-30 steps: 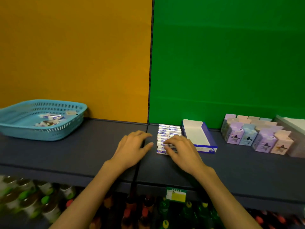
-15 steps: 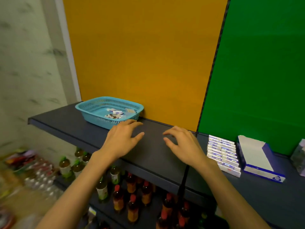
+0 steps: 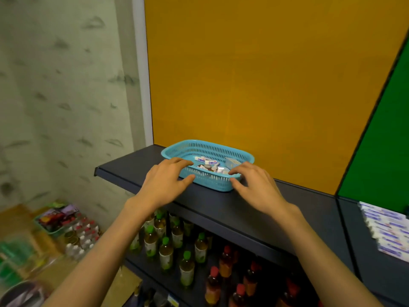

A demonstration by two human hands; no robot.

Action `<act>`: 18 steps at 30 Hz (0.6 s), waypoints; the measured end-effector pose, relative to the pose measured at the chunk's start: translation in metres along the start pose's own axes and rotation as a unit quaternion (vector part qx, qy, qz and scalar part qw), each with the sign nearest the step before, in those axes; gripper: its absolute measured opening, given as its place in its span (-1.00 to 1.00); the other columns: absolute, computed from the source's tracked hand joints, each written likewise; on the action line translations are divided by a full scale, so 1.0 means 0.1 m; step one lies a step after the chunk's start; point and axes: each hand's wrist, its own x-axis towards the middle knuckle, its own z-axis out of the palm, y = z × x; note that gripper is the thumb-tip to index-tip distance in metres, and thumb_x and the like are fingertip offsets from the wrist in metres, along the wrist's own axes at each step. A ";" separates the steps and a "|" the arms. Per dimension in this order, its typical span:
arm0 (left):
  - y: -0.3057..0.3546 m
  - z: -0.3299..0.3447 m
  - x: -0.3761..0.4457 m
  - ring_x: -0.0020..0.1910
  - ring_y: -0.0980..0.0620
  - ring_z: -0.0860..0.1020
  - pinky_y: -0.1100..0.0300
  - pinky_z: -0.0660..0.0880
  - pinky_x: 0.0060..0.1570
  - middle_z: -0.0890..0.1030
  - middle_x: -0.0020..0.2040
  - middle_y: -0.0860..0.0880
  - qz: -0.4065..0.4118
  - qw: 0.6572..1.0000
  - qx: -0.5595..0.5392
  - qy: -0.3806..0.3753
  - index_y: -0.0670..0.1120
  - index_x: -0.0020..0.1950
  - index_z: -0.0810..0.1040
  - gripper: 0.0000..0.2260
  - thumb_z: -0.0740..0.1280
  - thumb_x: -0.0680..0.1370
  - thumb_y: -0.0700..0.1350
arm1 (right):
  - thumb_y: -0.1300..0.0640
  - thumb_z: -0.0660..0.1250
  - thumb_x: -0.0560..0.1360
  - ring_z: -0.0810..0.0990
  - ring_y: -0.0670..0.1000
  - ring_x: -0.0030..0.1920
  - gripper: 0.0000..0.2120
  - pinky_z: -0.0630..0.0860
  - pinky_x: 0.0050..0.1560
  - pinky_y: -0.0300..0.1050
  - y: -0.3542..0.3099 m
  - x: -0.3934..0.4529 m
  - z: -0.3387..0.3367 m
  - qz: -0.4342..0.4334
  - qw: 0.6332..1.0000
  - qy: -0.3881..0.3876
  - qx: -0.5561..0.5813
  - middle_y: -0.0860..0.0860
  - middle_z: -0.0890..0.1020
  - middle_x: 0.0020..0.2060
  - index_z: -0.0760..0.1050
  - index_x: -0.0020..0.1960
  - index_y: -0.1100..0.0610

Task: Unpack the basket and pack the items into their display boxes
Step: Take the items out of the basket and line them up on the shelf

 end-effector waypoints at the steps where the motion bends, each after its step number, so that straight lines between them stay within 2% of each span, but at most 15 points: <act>1: -0.13 -0.03 0.03 0.38 0.02 0.43 -0.04 0.50 0.17 0.46 0.43 0.08 0.003 1.000 0.002 -0.002 0.13 0.46 0.42 -0.57 0.22 0.61 0.22 | -0.04 0.29 0.59 0.56 0.00 0.12 -0.76 0.50 0.04 0.00 -0.07 0.08 0.04 0.005 1.000 0.000 -0.003 -0.07 0.59 0.12 0.58 0.21 -0.01; 10: -0.98 -0.09 0.48 0.33 0.01 0.46 -0.04 0.51 0.14 0.47 0.42 0.06 0.057 0.998 -0.014 -0.020 0.13 0.46 0.42 -0.57 0.23 0.61 0.20 | -0.03 0.30 0.59 0.58 0.03 0.11 -0.77 0.51 0.07 0.02 -0.37 0.62 0.37 0.061 0.997 -0.005 -0.044 -0.03 0.61 0.10 0.59 0.18 0.00; 14: -1.15 0.03 0.78 0.32 0.00 0.47 -0.04 0.50 0.16 0.49 0.39 0.06 0.072 0.997 -0.030 -0.024 0.13 0.45 0.42 -0.57 0.23 0.61 0.21 | -0.03 0.29 0.59 0.57 0.02 0.12 -0.78 0.50 0.09 0.01 -0.31 0.83 0.48 0.079 0.994 -0.012 -0.069 -0.04 0.61 0.11 0.59 0.18 -0.01; 18: -1.24 0.20 1.12 0.26 0.01 0.49 0.02 0.48 0.10 0.51 0.34 0.05 0.089 0.995 -0.037 -0.025 0.11 0.46 0.41 -0.57 0.22 0.62 0.19 | -0.04 0.30 0.58 0.58 0.04 0.11 -0.77 0.51 0.06 0.00 -0.17 1.09 0.61 0.092 0.992 -0.010 -0.082 -0.03 0.61 0.11 0.59 0.18 -0.02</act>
